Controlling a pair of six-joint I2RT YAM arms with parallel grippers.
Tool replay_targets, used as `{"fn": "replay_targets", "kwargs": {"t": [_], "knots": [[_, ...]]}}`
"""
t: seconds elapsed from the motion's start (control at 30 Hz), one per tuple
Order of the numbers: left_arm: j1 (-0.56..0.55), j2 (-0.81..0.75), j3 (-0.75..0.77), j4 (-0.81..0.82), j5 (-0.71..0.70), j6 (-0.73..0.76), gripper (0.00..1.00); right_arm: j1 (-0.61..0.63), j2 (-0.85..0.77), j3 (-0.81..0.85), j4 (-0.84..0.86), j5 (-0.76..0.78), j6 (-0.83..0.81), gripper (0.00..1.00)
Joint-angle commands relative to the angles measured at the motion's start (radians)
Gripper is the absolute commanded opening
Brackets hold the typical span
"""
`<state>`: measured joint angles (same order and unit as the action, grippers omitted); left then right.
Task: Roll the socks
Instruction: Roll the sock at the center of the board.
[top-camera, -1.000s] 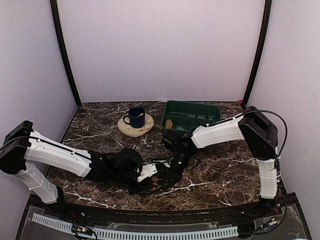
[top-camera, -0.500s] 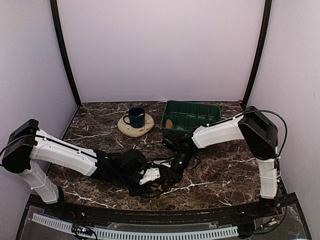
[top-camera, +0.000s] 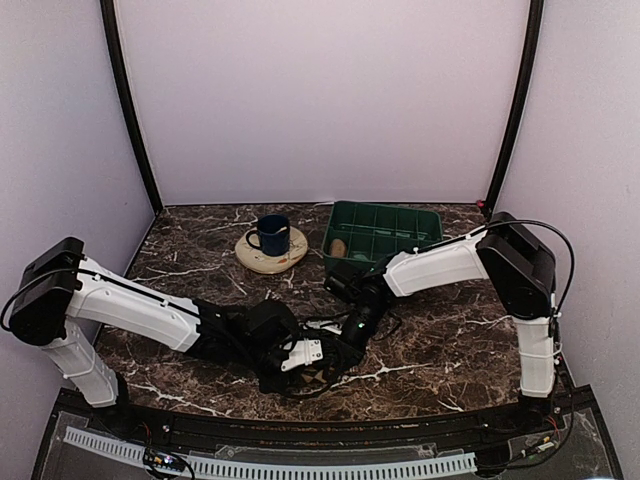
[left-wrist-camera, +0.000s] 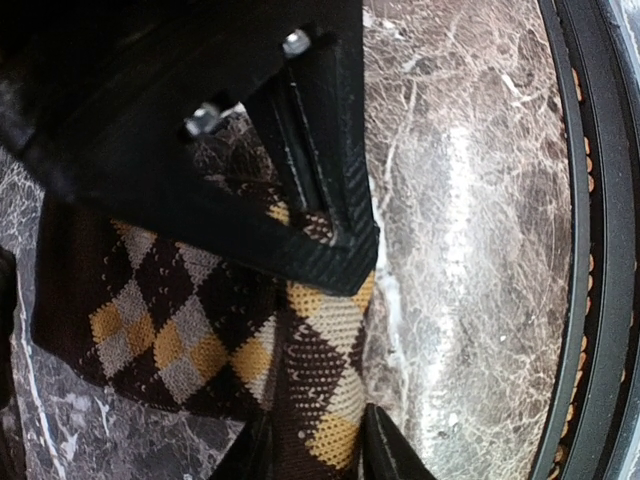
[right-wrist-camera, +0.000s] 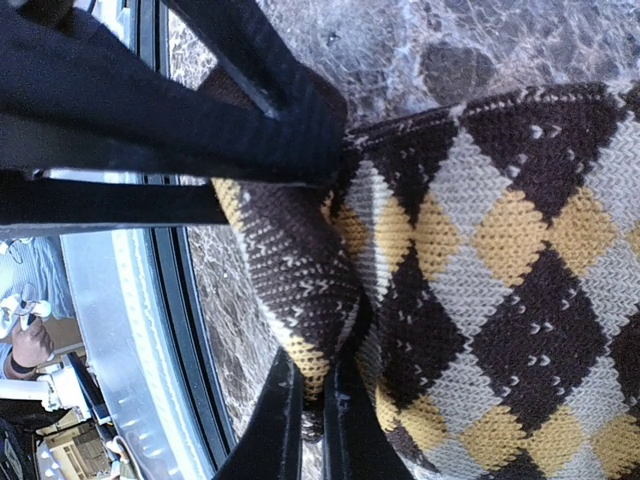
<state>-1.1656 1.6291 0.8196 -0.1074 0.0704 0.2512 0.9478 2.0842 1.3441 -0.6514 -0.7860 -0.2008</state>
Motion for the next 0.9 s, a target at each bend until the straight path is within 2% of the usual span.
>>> {"fn": "replay_targets", "kwargs": {"t": [0.0,0.17,0.4,0.53,0.87], "knots": [[-0.009,0.01,0.02,-0.017,0.009,0.026,0.29,-0.009,0.013,-0.005,0.002,-0.022,-0.002,0.03],[-0.009,0.008,0.017,-0.001,0.007,0.039,0.21,-0.009,0.014,-0.009,0.002,-0.027,0.0,0.03],[-0.009,0.02,0.032,-0.01,0.013,0.064,0.0,-0.009,0.019,-0.02,0.014,-0.031,0.014,0.05],[-0.009,0.04,0.043,-0.035,0.042,0.067,0.0,-0.009,0.008,-0.052,0.045,-0.027,0.038,0.13],[-0.009,0.065,0.07,-0.099,0.092,0.08,0.0,-0.033,-0.051,-0.151,0.156,-0.028,0.114,0.26]]}}
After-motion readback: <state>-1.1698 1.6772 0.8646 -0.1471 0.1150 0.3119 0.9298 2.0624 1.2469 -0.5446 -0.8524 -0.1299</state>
